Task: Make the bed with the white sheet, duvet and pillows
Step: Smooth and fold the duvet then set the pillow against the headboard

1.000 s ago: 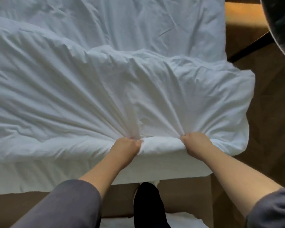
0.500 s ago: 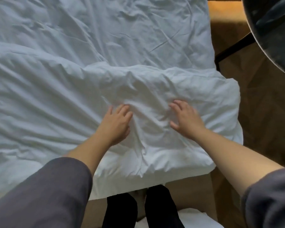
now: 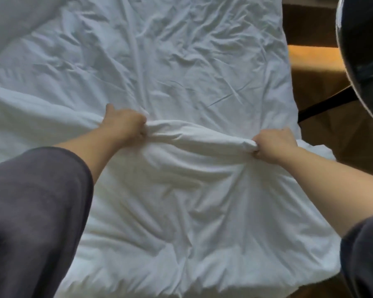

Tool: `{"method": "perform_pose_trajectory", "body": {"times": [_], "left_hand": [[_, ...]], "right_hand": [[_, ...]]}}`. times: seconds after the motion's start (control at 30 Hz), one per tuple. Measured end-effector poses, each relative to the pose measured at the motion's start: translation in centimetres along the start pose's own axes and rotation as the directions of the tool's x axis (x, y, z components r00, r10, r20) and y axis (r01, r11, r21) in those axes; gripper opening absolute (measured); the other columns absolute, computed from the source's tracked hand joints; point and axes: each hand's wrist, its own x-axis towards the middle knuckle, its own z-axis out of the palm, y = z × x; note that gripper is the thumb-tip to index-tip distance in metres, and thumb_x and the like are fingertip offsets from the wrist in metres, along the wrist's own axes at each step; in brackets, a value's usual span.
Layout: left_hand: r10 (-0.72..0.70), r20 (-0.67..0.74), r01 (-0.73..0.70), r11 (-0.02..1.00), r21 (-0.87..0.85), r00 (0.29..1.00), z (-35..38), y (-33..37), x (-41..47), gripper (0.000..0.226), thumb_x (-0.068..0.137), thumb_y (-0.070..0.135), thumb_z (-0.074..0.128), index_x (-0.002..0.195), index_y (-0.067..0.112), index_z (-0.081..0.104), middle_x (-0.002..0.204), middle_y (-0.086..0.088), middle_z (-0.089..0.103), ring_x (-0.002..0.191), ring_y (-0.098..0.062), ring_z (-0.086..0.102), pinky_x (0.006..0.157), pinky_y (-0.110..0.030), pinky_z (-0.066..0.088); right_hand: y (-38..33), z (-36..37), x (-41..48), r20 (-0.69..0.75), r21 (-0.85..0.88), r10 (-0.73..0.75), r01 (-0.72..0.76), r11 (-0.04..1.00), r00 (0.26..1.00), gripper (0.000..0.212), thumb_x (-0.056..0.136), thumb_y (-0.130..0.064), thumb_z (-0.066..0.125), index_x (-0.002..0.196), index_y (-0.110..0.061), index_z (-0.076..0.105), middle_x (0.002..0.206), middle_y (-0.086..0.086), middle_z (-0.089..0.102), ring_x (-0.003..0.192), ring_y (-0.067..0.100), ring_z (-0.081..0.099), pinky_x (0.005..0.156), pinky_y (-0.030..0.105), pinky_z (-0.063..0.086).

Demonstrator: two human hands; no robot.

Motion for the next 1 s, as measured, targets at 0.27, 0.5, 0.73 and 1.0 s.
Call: {"method": "perform_pose_trajectory", "body": {"times": [0.27,0.5,0.73,1.0], "left_hand": [[-0.545,-0.409,0.401,0.83,-0.388,0.732,-11.9,-5.7,2.2,0.03,0.093,0.015,0.045,0.114,-0.001,0.059,0.116,-0.032,0.057,0.108,-0.05,0.055,0.091,-0.049,0.045],[-0.19,0.036,0.173,0.779,-0.602,0.981,-3.3,-2.1,4.0,0.091,0.096,0.045,0.052,0.153,0.014,-0.012,0.162,-0.011,-0.011,0.149,-0.032,0.0,0.12,-0.046,0.006],[0.01,0.068,0.017,0.926,-0.378,0.998,9.6,4.7,-4.2,0.093,0.089,0.067,0.038,0.154,0.02,-0.008,0.161,-0.005,-0.017,0.148,-0.024,-0.016,0.116,-0.06,-0.002],[0.248,0.064,-0.226,0.943,-0.244,0.967,11.0,12.6,-12.5,0.12,0.069,0.081,0.05,0.153,0.019,-0.01,0.16,-0.011,-0.02,0.147,-0.031,-0.017,0.111,-0.066,-0.002]], "right_hand": [[2.2,-14.1,3.5,-0.566,0.443,0.366,-0.102,0.891,0.739,0.021,0.095,-0.014,0.044,0.106,-0.013,0.061,0.102,0.02,0.064,0.095,0.04,0.06,0.071,0.038,0.038],[-4.1,-6.0,8.1,0.112,0.614,0.08,-0.132,0.778,0.991,0.097,0.088,-0.06,0.053,0.153,-0.034,-0.014,0.163,0.013,-0.012,0.148,0.042,-0.004,0.118,0.059,0.009],[-6.0,4.8,0.8,0.031,0.484,0.138,-0.136,0.865,0.99,0.066,0.099,-0.058,0.027,0.154,-0.037,-0.002,0.163,-0.003,-0.015,0.15,0.026,-0.012,0.109,0.071,0.008],[0.8,10.3,-6.1,0.411,0.592,0.615,-0.71,0.38,0.672,0.088,0.091,-0.066,0.043,0.155,-0.028,-0.004,0.162,0.016,-0.009,0.146,0.047,0.002,0.112,0.068,0.014]]}}
